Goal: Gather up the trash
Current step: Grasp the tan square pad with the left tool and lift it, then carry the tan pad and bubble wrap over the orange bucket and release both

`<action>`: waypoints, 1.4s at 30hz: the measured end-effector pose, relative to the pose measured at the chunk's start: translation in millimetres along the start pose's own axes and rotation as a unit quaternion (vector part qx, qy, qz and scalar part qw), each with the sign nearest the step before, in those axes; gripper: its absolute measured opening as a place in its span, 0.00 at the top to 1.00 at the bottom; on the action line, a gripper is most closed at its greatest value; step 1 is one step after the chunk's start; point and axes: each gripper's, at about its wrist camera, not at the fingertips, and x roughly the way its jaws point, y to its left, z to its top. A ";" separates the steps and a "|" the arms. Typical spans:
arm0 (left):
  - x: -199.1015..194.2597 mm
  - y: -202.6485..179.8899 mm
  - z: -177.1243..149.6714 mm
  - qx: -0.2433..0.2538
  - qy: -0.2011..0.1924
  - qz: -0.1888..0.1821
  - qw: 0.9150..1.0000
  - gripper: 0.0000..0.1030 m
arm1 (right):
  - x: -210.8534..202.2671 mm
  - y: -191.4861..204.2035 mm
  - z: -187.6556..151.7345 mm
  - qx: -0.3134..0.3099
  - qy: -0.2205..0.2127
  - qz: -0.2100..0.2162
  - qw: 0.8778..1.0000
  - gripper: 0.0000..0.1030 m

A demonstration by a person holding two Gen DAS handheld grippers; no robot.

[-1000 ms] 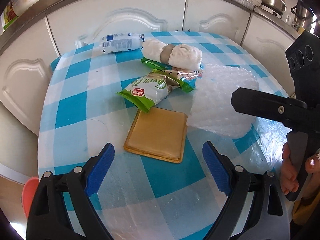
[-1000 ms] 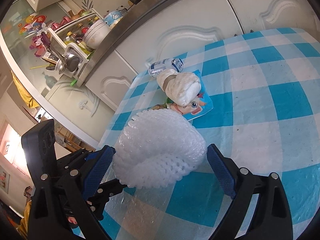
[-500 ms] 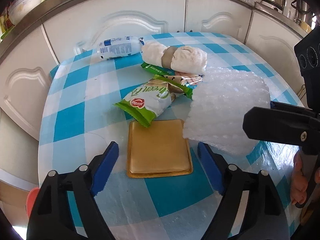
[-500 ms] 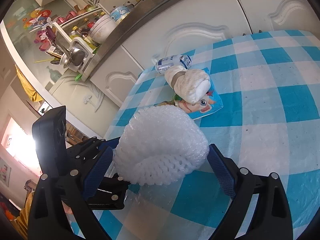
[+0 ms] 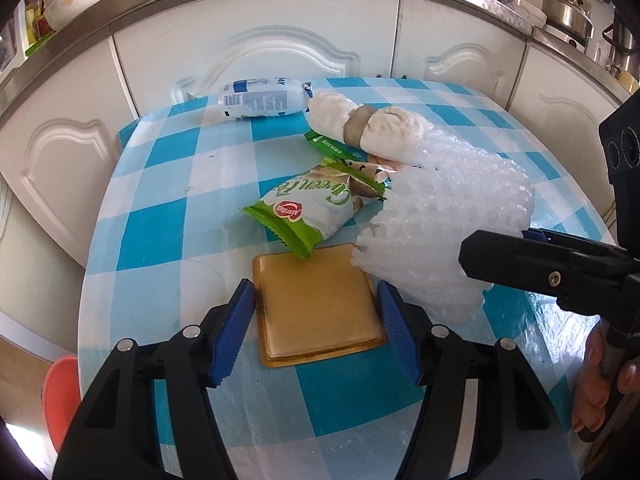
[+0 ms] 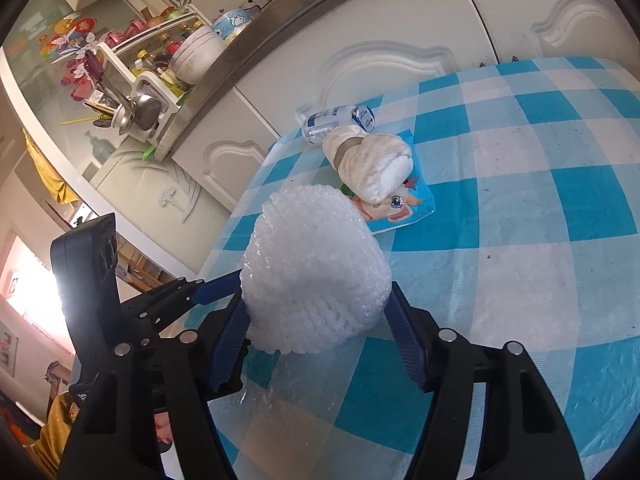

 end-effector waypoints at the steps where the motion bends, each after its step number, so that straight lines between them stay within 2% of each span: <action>1: -0.5 0.8 -0.5 -0.004 -0.001 0.001 1.000 0.38 | 0.2 0.1 0.0 -0.001 0.000 -0.002 1.000 0.43; 3: -1.7 3.3 -1.6 -0.015 -0.002 0.001 1.000 0.38 | 0.1 1.4 -1.1 -0.006 0.000 -0.006 1.000 0.53; 9: -9.6 14.6 -8.9 -0.054 -0.006 -0.006 0.998 0.38 | 0.5 8.4 -4.1 -0.029 -0.001 -0.013 0.999 0.67; 28: -54.9 44.9 -44.7 -0.124 -0.038 -0.019 0.991 0.40 | -21.5 10.7 -10.9 -0.031 -0.053 -0.008 0.998 0.72; 42: -96.9 73.3 -70.5 -0.158 -0.072 -0.017 0.985 0.40 | -37.3 8.7 -19.3 0.004 -0.062 0.007 0.998 0.72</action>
